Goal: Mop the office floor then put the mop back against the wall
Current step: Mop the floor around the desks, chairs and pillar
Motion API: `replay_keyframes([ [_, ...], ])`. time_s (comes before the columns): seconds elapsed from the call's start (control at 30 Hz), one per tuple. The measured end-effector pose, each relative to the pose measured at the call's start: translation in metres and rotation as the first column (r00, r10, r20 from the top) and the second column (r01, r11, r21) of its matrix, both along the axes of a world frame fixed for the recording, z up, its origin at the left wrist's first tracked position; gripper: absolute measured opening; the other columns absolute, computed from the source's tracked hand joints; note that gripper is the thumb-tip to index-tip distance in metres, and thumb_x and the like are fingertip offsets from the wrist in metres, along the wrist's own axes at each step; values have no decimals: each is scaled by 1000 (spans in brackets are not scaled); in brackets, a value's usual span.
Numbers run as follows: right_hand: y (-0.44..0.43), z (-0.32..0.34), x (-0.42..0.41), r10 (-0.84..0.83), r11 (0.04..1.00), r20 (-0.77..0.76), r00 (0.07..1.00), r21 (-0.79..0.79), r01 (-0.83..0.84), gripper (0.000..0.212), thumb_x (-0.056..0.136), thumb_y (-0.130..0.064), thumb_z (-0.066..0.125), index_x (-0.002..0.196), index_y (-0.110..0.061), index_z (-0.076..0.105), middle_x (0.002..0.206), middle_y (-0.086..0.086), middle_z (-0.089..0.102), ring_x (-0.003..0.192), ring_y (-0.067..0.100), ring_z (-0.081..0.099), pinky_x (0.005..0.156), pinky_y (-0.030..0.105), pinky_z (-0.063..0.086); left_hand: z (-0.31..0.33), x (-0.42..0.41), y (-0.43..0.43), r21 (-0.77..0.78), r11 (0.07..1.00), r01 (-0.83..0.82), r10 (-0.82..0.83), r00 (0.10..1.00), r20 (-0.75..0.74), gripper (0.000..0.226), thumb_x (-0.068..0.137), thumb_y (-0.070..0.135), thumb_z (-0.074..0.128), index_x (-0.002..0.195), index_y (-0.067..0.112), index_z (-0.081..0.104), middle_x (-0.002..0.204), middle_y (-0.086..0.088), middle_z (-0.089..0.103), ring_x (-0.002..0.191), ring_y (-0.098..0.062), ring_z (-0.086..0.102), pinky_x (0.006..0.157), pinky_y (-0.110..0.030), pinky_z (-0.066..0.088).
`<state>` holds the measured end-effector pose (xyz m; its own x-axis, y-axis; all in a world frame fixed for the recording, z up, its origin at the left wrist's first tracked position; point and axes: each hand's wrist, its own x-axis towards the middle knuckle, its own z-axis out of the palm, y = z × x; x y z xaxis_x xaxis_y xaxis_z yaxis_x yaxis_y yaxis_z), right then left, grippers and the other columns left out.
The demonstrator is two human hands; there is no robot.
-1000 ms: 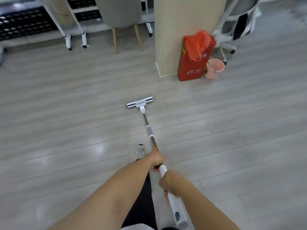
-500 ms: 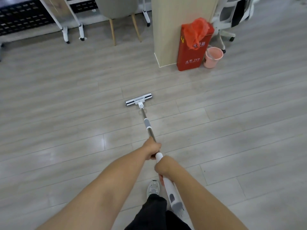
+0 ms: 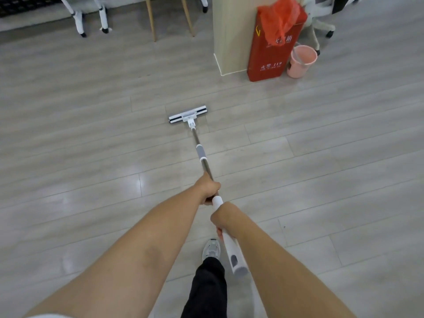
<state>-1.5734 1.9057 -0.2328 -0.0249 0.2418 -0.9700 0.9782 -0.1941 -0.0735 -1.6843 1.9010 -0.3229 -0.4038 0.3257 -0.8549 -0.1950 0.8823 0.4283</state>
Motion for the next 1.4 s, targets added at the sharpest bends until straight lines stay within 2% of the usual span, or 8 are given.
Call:
replay_keyframes([
  [0.17,-36,-14,72,104,995,38,994,-6,-103,12,100,-9,46,111,-6,44,66,8,55,22,16,44,32,14,39,-7,75,-37,-16,1000,-1,1,1000,7,39,95,12,54,130,21,41,98,-9,59,78,-22,62,50,-31,53],
  [0.37,-103,-12,213,293,955,39,955,25,-294,9,98,-12,50,92,-5,48,72,5,60,54,17,54,52,29,43,-6,216,-106,12,1000,13,-13,1000,20,42,93,10,51,132,20,40,104,-13,61,80,-25,63,46,-28,52],
  [0.53,-185,-2,358,444,896,35,895,-21,-443,18,90,-6,59,105,-1,51,115,12,71,107,31,66,87,39,56,9,367,-189,11,1000,-3,2,998,70,35,93,10,51,126,18,43,110,-16,63,83,-26,65,53,-32,57],
  [0.6,-210,3,408,380,925,32,924,-4,-380,25,92,-6,55,116,-1,52,107,13,73,100,30,69,82,38,57,17,416,-215,6,1000,-9,8,995,100,36,94,10,51,128,19,41,112,-16,62,82,-24,64,49,-30,55],
  [0.73,-234,19,465,213,977,10,977,-14,-212,35,98,-13,51,132,-5,44,63,9,64,48,21,61,54,30,55,36,473,-246,19,999,-38,36,994,100,36,94,9,49,128,17,43,103,-14,60,77,-23,61,42,-23,48],
  [0.87,-243,38,469,168,986,-75,983,13,-168,13,100,-10,47,110,-4,43,69,10,61,59,24,62,64,34,61,48,476,-256,21,999,-45,44,998,52,36,94,12,51,129,18,42,98,-12,58,74,-22,59,41,-22,46],
  [0.97,-248,35,459,88,996,-86,992,-7,-88,18,100,-6,46,117,-4,45,69,11,59,49,21,55,38,23,46,45,462,-260,8,1000,-25,24,999,29,37,95,13,53,130,17,41,96,-12,57,72,-22,58,43,-24,46],
  [1.4,-196,-14,303,42,997,-95,995,-65,-49,24,100,-8,44,124,-6,41,65,11,59,45,21,55,44,30,49,7,308,-204,33,997,-63,63,998,19,52,94,14,55,141,26,38,121,-13,60,91,-27,64,57,-35,58],
])
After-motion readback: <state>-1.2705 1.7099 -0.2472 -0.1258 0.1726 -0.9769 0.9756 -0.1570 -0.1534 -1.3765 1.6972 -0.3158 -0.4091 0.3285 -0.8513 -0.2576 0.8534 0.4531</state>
